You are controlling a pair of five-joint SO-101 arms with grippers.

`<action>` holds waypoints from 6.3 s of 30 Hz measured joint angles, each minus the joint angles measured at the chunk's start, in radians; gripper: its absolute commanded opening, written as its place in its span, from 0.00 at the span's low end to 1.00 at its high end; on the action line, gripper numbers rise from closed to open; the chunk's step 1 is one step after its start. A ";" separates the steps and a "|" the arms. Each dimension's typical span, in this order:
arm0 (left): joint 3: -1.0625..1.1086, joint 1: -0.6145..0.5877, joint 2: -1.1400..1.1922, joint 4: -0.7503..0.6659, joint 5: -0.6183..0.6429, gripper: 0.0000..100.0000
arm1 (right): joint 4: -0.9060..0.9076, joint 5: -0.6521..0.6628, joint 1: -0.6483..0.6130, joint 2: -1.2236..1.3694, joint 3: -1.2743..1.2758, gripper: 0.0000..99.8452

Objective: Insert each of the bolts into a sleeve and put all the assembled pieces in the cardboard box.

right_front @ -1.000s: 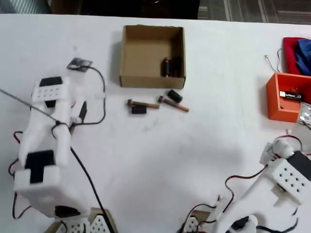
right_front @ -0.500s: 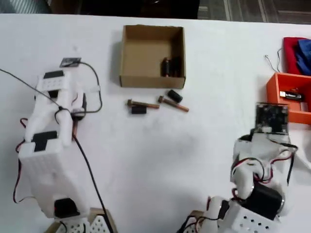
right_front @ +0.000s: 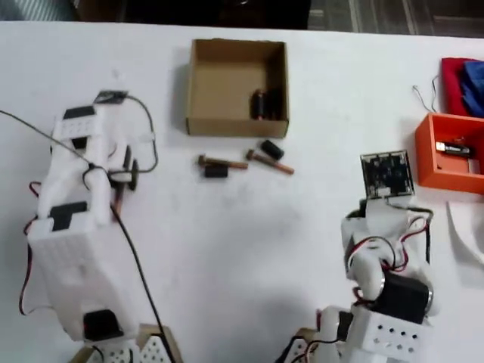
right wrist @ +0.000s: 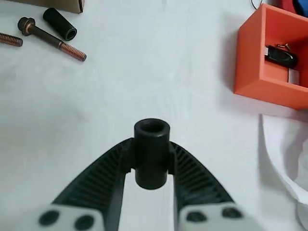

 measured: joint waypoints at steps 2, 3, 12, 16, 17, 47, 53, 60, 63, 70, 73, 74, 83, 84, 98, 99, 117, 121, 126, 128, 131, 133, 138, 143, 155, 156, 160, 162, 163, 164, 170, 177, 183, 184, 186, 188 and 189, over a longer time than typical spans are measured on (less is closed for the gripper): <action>-0.017 0.002 0.009 0.021 0.000 0.02 | -0.017 0.000 0.000 0.029 0.000 0.02; -0.026 0.003 0.012 0.031 0.000 0.02 | -0.028 0.000 0.000 0.038 0.000 0.02; -0.158 -0.005 0.028 0.232 0.000 0.03 | -0.040 0.000 -0.015 0.071 0.000 0.02; -0.374 -0.002 0.028 0.404 0.002 0.03 | -0.043 0.000 -0.072 0.071 0.000 0.02; -0.434 -0.002 0.028 0.423 0.002 0.03 | -0.043 0.000 -0.083 0.071 0.000 0.02; 0.242 -0.011 -1.608 0.368 0.003 0.03 | -0.322 -0.219 -0.621 -0.295 0.218 0.02; 0.437 -0.012 -1.781 0.120 0.002 0.03 | -0.496 -0.236 -0.749 -0.295 0.276 0.02; 0.572 -0.011 -1.875 0.020 0.292 0.03 | -0.738 -0.241 -0.796 -0.295 0.339 0.02; 0.589 -0.008 -1.878 -0.100 0.439 0.03 | -0.842 -0.241 -0.795 -0.295 0.358 0.02; 0.592 0.282 -1.832 -0.502 0.493 0.03 | -0.908 -0.241 -0.799 -0.293 0.400 0.02; 0.592 0.473 -1.789 -0.589 0.482 0.03 | -0.930 -0.241 -0.799 -0.293 0.402 0.02; 0.592 0.522 -1.768 -0.615 0.482 0.03 | -0.956 -0.241 -0.799 -0.288 0.402 0.02; 0.592 0.674 -1.659 -0.744 0.482 0.03 | -1.125 -0.241 -0.799 0.057 0.305 0.02; 0.592 0.687 -1.659 -0.744 0.482 0.03 | -1.128 -0.241 -0.799 0.100 0.287 0.02; 0.594 0.715 -1.611 -0.638 0.482 0.03 | -1.131 -0.241 -0.743 0.170 0.235 0.02; 0.594 0.715 -1.594 -0.640 0.482 0.03 | -1.131 -0.241 -0.744 0.163 0.235 0.02; 0.594 0.740 -1.547 -0.687 0.482 0.03 | -1.097 -0.241 -0.740 0.023 0.235 0.02; 0.592 0.773 -1.548 -0.637 0.480 0.03 | -1.097 -0.241 -0.738 0.023 0.235 0.02; 0.591 0.786 -1.554 -0.597 0.473 0.03 | -1.096 -0.239 -0.735 0.025 0.236 0.02; 0.591 0.789 -1.551 -0.597 0.420 0.03 | -1.096 -0.239 -0.735 0.025 0.236 0.02; 0.591 0.790 -1.550 -0.597 0.331 0.03 | -1.096 -0.239 -0.738 0.025 0.236 0.02; 0.591 0.790 -1.548 -0.612 0.316 0.03 | -1.096 -0.239 -0.740 0.025 0.236 0.02; 0.592 0.789 -1.539 -0.669 0.302 0.03 | -1.096 -0.239 -0.736 0.023 0.235 0.02; 0.592 0.789 -1.539 -0.672 0.304 0.03 | -1.096 -0.239 -0.736 0.023 0.235 0.02; 0.592 0.790 -1.539 -0.572 0.210 0.03 | -1.096 -0.239 -0.741 0.023 0.235 0.02; 0.592 0.790 -1.539 -0.568 0.192 0.03 | -1.096 -0.239 -0.743 0.023 0.235 0.02; 0.629 0.790 -1.539 -0.560 0.167 0.03 | -1.096 -0.239 -0.743 0.023 0.235 0.02; 0.671 0.790 -1.539 -0.560 0.164 0.03 | -1.096 -0.239 -0.743 0.023 0.235 0.02; 0.690 0.790 -1.539 -0.560 0.163 0.04 | -1.096 -0.239 -0.743 0.023 0.235 0.02; 0.709 0.790 -1.539 -0.560 0.161 0.07 | -1.096 -0.239 -0.743 0.023 0.236 0.02; 0.730 0.778 -1.540 -0.562 0.196 0.17 | -1.096 -0.239 -0.740 0.025 0.236 0.02; 0.703 0.709 -1.539 -0.560 0.258 0.17 | -1.096 -0.239 -0.741 0.025 0.236 0.02; 0.577 0.694 -1.539 -0.560 0.264 0.17 | -1.096 -0.239 -0.740 0.025 0.236 0.02; 0.546 0.694 -1.539 -0.560 0.264 0.17 | -1.096 -0.239 -0.741 0.025 0.236 0.02; 0.480 0.686 -1.539 -0.560 0.264 0.17 | -1.092 -0.239 -0.740 0.025 0.236 0.02; 0.422 0.654 -1.539 -0.560 0.264 0.17 | -1.092 -0.239 -0.738 0.025 0.236 0.02; 0.402 0.626 -1.540 -0.560 0.264 0.16 | -1.082 -0.239 -0.738 0.025 0.236 0.02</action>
